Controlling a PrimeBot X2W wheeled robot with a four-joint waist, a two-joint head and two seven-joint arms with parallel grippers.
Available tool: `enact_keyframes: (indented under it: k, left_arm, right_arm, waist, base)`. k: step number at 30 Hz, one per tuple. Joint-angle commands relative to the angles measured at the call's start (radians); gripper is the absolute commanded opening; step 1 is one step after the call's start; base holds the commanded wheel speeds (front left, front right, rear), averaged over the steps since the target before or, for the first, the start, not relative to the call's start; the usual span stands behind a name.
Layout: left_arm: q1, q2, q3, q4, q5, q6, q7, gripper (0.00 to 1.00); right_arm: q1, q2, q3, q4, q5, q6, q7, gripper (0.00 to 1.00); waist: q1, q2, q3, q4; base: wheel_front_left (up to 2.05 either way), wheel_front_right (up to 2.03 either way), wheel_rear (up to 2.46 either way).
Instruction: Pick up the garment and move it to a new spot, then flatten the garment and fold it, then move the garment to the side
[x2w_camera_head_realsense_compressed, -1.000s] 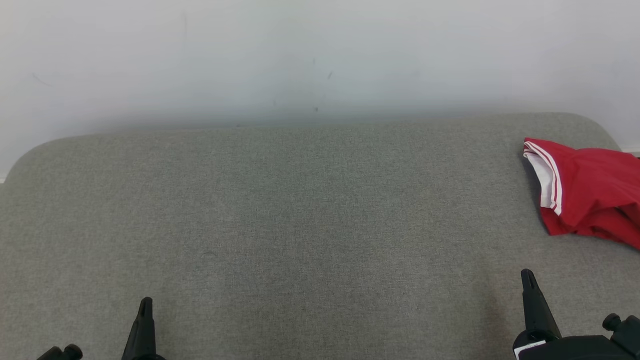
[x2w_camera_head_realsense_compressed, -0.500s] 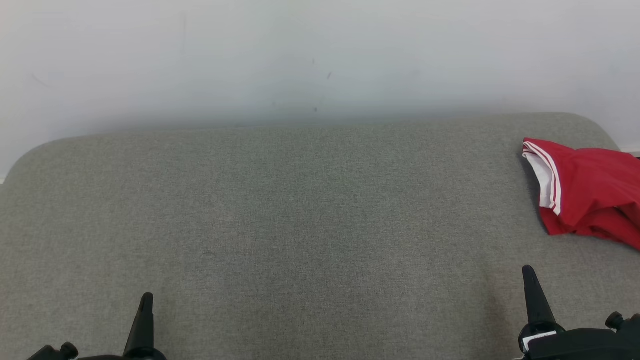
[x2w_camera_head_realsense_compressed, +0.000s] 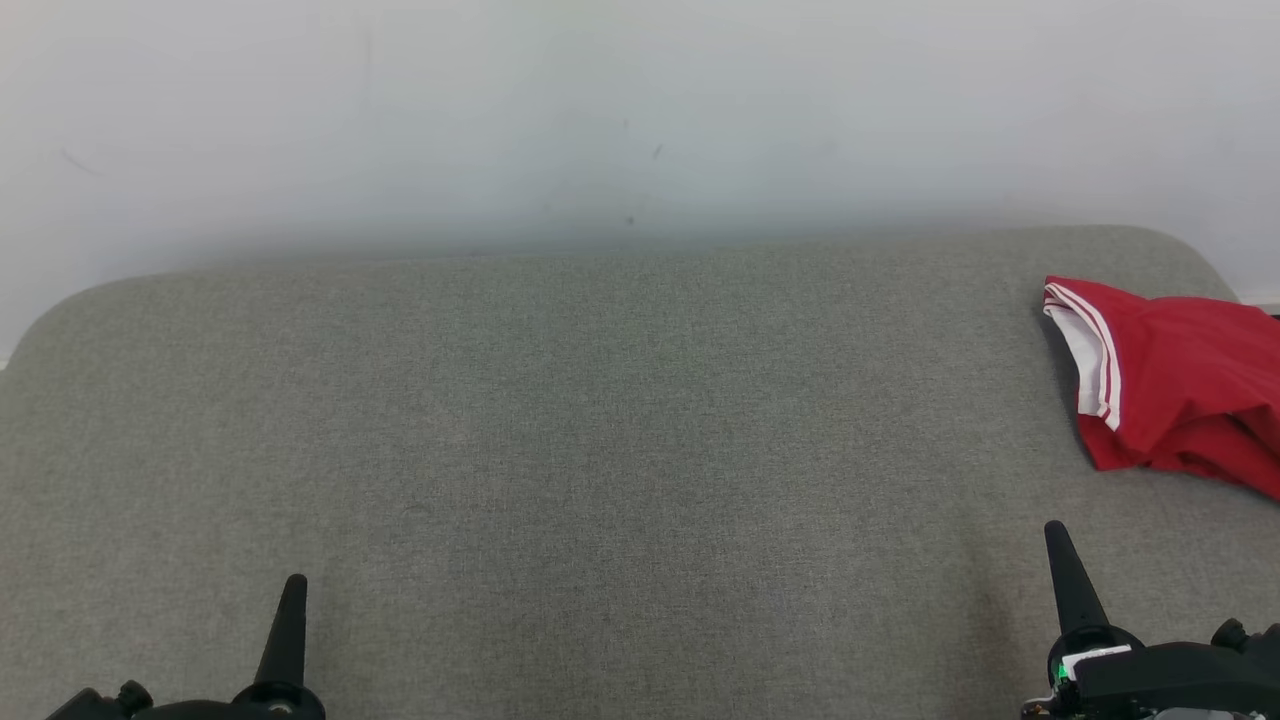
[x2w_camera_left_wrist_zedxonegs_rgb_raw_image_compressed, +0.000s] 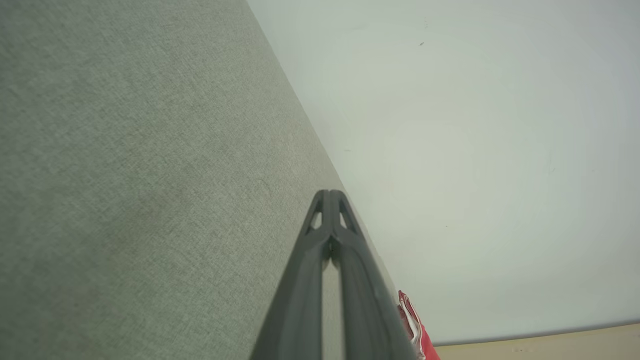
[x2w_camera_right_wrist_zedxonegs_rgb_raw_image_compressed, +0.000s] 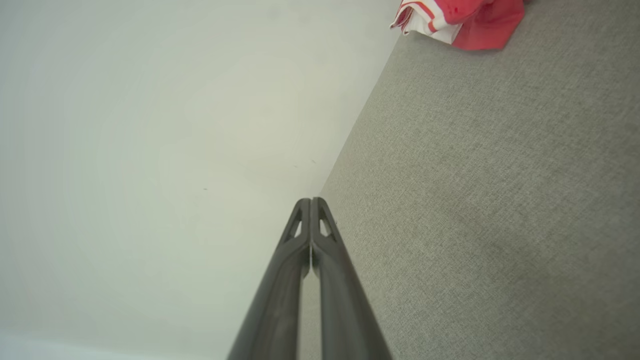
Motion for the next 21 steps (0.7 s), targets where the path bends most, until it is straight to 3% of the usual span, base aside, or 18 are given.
enact_keyframes:
  k: [1,21]
  left_arm:
    - [-0.023,0.002,0.006,-0.004,-0.024,-0.005,0.005,0.0]
    - [-0.048,0.001,0.016,0.015,-0.215,-0.016,0.055,0.0]
  right_arm:
    - [-0.014,-0.006,-0.004,-0.003,0.021,-0.001,0.003,0.0]
    - [-0.044,-0.002,-0.018,0.027,0.206,-0.002,0.046,0.0]
  waist:
    - [0.0,-0.0001,0.0,0.0]
    - [0.0,-0.0001,-0.002,-0.002]
  base:
    - [0.0,0.0,0.0]
    - [0.0,0.0,0.0]
